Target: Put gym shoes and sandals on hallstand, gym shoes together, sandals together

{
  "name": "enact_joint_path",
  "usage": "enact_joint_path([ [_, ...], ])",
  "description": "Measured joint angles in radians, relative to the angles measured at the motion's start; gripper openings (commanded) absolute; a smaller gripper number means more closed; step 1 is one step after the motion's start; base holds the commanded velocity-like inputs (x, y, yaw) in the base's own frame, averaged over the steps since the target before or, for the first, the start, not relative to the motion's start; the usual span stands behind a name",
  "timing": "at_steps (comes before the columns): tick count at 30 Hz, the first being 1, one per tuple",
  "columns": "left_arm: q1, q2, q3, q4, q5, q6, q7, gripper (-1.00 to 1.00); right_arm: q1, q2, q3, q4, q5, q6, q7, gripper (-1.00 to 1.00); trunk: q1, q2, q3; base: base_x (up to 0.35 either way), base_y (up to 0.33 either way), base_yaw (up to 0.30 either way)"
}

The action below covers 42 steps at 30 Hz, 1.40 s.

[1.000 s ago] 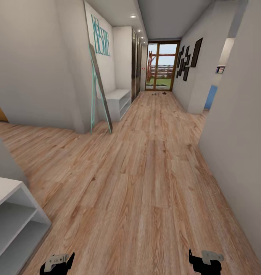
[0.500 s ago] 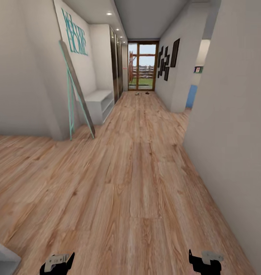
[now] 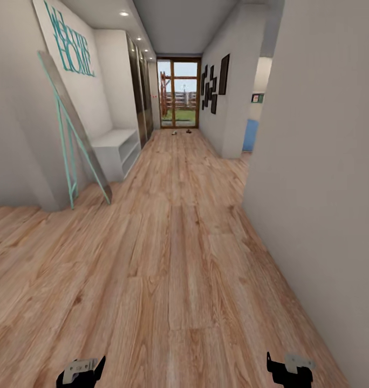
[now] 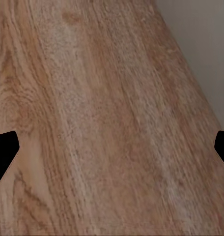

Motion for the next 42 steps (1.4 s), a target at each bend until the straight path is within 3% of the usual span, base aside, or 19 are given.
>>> enact_joint_path([
  [12,0.000,0.000,0.000,0.000,0.000,0.000,0.000,1.00,0.000,0.003,0.000,0.000,0.002,0.000,0.005,1.00,0.000,0.000,0.000,0.339,0.000,-0.019],
  [21,0.000,0.000,-0.001,-0.001,0.000,0.000,0.000,1.00,0.000,0.020,0.002,0.000,0.006,0.000,0.008,1.00,0.000,0.000,0.000,0.339,0.064,-0.001],
  [42,0.000,0.000,-0.001,0.000,0.000,0.000,0.000,1.00,0.000,0.022,0.002,0.000,0.005,0.004,0.004,1.00,0.000,0.000,0.000,0.339,0.037,0.000],
])
